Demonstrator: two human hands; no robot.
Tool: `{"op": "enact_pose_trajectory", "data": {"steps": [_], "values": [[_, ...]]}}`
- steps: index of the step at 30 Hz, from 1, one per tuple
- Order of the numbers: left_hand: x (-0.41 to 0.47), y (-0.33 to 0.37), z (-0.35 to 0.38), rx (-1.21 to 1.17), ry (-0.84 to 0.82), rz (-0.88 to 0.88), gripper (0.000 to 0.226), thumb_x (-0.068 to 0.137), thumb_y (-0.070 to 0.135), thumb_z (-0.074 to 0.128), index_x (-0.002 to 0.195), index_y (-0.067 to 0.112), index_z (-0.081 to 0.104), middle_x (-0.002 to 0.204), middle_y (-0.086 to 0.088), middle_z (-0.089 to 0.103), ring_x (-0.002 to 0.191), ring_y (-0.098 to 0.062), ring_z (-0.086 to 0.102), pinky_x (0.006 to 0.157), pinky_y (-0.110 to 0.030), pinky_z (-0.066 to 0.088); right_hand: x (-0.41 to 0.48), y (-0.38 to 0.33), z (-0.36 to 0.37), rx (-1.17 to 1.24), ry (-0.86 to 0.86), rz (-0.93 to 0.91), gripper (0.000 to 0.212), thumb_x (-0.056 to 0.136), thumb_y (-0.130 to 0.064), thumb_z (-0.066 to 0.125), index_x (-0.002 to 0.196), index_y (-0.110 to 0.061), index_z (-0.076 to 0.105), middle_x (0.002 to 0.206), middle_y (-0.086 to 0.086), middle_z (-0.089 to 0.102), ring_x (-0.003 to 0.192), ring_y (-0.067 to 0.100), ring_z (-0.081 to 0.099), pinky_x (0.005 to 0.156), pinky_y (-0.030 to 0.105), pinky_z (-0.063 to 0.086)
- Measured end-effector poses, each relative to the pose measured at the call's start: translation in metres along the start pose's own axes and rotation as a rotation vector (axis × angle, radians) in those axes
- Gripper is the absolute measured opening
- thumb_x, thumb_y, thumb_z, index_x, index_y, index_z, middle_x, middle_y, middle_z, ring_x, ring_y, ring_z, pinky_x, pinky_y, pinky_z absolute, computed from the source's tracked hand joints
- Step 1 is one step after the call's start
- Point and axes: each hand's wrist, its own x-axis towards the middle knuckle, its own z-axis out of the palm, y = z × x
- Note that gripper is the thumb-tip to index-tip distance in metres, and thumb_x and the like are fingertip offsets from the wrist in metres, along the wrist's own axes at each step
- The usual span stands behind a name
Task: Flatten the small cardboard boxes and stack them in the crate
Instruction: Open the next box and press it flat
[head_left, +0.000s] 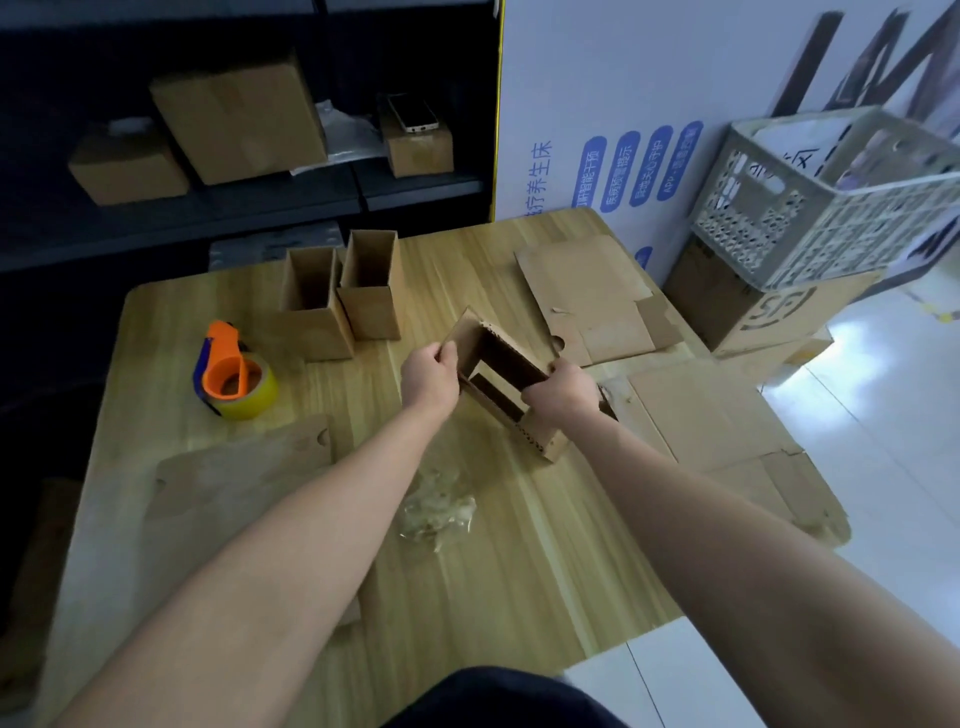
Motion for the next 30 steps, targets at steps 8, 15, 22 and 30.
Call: {"op": "enact_pose_trajectory", "data": {"steps": [8,15,22,30], "values": [[0.01,-0.001,0.001,-0.484,-0.19,-0.287,0.026,0.099,0.027,0.045,0.114,0.006,0.05,0.115,-0.015,0.061,0.096,-0.028,0.061,0.071,-0.039,0.056,-0.032,-0.031,0.014,0.09,-0.197,-0.105,0.058,0.08,0.0,0.041,0.135,-0.016,0.043,0.108,0.008,0.052,0.101,0.027,0.054,0.08,0.035,0.049],[0.006,-0.013,-0.004,-0.677,-0.242,-0.498,0.039,0.099,0.038,0.044,0.116,0.006,0.057,0.1,-0.012,0.065,0.092,-0.029,0.063,0.075,-0.04,0.053,-0.036,-0.02,-0.008,0.29,-0.153,-0.1,0.04,0.09,-0.023,0.056,0.129,-0.013,0.055,0.131,0.006,0.054,0.097,0.013,0.051,0.08,0.024,0.039],[-0.016,-0.023,-0.01,-0.597,-0.412,-0.544,0.048,0.095,0.055,0.04,0.101,0.015,0.066,0.099,-0.013,0.072,0.081,-0.027,0.068,0.065,-0.037,0.056,-0.031,0.026,-0.029,0.022,-0.132,0.096,0.072,0.08,-0.048,0.07,0.133,-0.011,0.039,0.123,0.011,0.051,0.103,0.026,0.055,0.078,0.034,0.046],[-0.056,-0.043,0.006,-0.31,-0.472,-0.527,0.027,0.075,0.013,0.077,0.091,0.004,0.057,0.068,-0.008,0.07,0.058,-0.018,0.067,0.05,-0.035,0.057,-0.023,0.067,-0.031,-0.104,-0.18,0.151,0.029,0.086,-0.031,0.07,0.088,-0.006,0.055,0.083,0.011,0.058,0.068,0.022,0.053,0.06,0.029,0.042]]}}
